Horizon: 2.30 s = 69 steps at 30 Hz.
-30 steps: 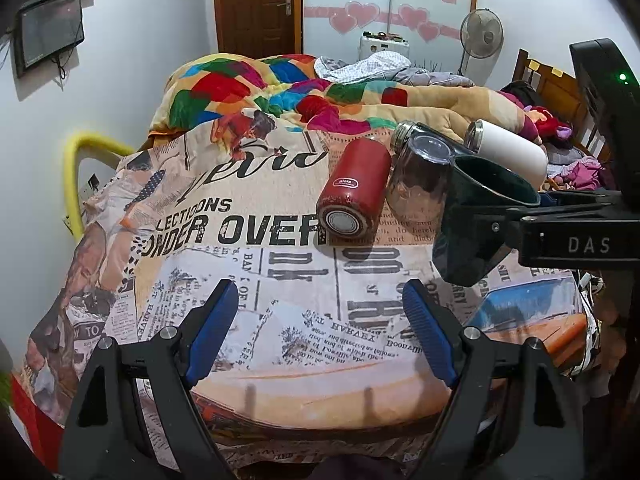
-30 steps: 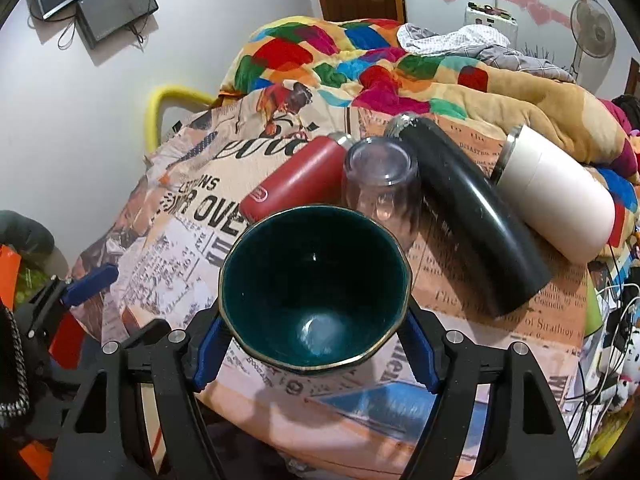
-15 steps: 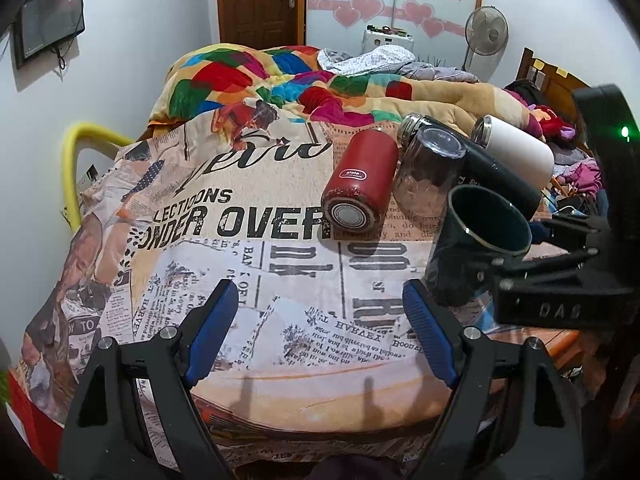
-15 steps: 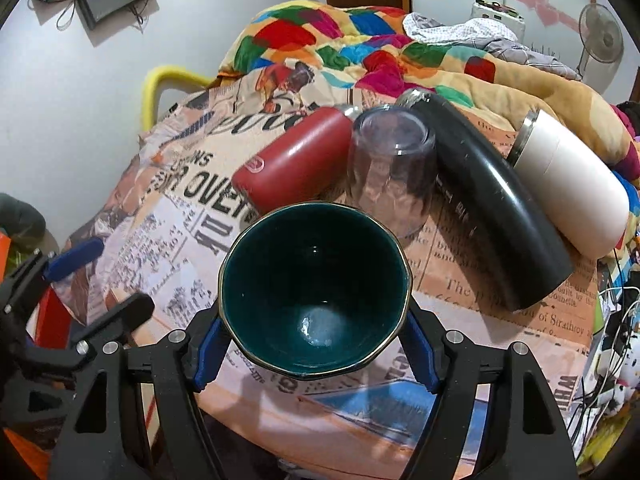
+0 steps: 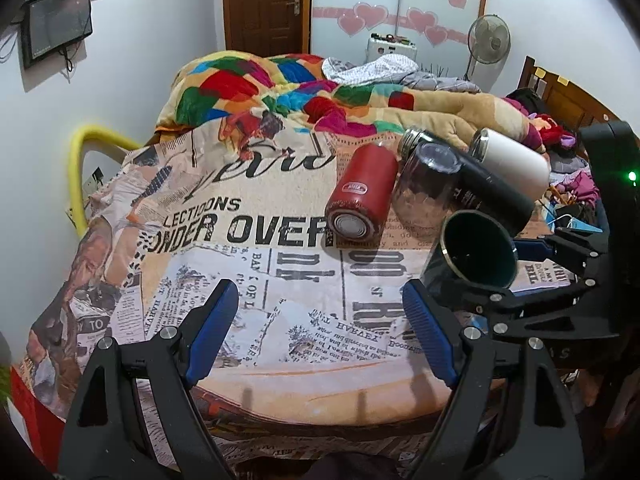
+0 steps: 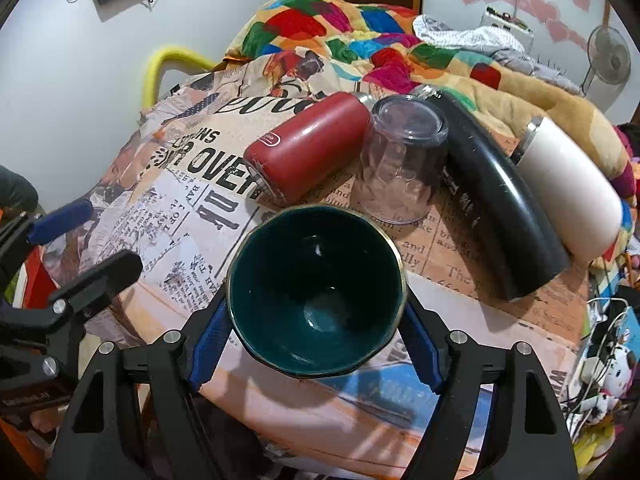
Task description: Flip cup upright
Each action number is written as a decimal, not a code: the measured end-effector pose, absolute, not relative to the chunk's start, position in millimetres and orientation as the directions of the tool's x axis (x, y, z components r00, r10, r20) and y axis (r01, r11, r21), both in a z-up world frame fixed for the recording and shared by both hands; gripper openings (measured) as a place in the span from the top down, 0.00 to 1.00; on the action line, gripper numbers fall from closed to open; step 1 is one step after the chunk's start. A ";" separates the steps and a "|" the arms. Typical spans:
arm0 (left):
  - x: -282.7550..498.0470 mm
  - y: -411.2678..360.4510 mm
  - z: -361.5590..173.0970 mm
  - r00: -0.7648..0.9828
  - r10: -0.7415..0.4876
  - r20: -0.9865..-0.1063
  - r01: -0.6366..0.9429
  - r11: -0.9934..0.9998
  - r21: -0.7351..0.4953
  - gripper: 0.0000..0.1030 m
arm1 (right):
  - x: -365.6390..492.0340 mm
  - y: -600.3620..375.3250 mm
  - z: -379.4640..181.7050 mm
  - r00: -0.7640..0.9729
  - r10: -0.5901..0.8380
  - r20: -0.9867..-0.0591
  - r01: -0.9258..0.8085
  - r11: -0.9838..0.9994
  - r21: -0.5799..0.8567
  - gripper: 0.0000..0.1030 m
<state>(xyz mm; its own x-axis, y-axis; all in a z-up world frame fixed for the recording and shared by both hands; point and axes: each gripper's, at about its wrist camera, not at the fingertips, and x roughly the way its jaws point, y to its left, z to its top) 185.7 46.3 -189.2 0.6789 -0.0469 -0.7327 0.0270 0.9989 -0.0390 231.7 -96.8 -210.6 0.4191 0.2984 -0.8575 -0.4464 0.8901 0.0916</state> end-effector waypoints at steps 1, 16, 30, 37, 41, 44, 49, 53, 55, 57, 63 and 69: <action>182.9 44.8 -184.6 0.685 -0.048 -0.727 0.029 0.999 -0.039 0.19 | 229.3 -98.0 -207.7 0.418 0.305 -0.856 -0.450 0.888 0.096 0.27; 105.2 18.6 -57.5 0.873 -0.133 -0.470 0.108 0.991 -0.081 0.19 | 136.2 -160.4 -58.9 0.739 0.362 -0.568 -0.402 0.914 0.061 0.27; 3.6 0.5 21.7 0.983 -0.119 -0.141 0.111 0.992 -0.059 0.14 | 34.0 -180.3 24.2 0.907 0.378 -0.185 -0.375 0.926 0.053 0.26; -13.9 0.1 21.5 0.992 -0.078 -0.099 0.074 0.996 -0.044 0.01 | 23.9 -180.9 17.5 0.923 0.346 -0.167 -0.342 0.938 0.053 0.12; -18.0 -0.7 18.8 0.993 -0.066 -0.098 0.062 0.997 -0.039 0.00 | 23.8 -180.3 13.2 0.926 0.336 -0.169 -0.332 0.942 0.054 0.02; -19.5 -1.2 17.7 0.993 -0.059 -0.100 0.055 0.998 -0.040 0.00 | 17.1 -183.2 15.4 0.931 0.329 -0.161 -0.324 0.944 0.055 0.00; -20.1 0.1 16.5 0.993 -0.058 -0.104 0.053 0.997 -0.048 0.00 | 12.5 -185.7 15.8 0.931 0.328 -0.164 -0.323 0.945 0.054 0.00; -20.1 0.9 16.7 0.993 -0.059 -0.104 0.054 0.997 -0.046 0.00 | 9.9 -187.4 15.5 0.931 0.328 -0.164 -0.323 0.945 0.053 0.00; -20.1 0.4 15.7 0.993 -0.056 -0.105 0.052 0.998 -0.044 0.00 | 8.1 -187.5 14.3 0.930 0.328 -0.166 -0.323 0.945 0.052 0.00; -18.8 0.2 14.1 0.993 -0.055 -0.109 0.050 0.998 -0.044 0.00 | 7.9 -187.9 13.5 0.929 0.327 -0.170 -0.323 0.945 0.051 0.00; -13.4 -1.0 10.1 0.991 -0.054 -0.120 0.048 0.998 -0.049 0.00 | 8.1 -189.1 12.6 0.929 0.326 -0.177 -0.322 0.945 0.051 0.00; -14.5 -4.7 8.7 0.990 -0.051 -0.129 0.046 0.998 -0.046 0.00 | 8.6 -190.1 11.2 0.926 0.326 -0.189 -0.321 0.945 0.056 0.00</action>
<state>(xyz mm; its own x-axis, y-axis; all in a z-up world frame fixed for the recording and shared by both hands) -14.5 -4.7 8.7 0.9903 -0.0512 -0.1294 0.0456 0.9979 -0.0464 8.6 -190.1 11.2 0.9262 0.3260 -0.1893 -0.3213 0.9453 0.0559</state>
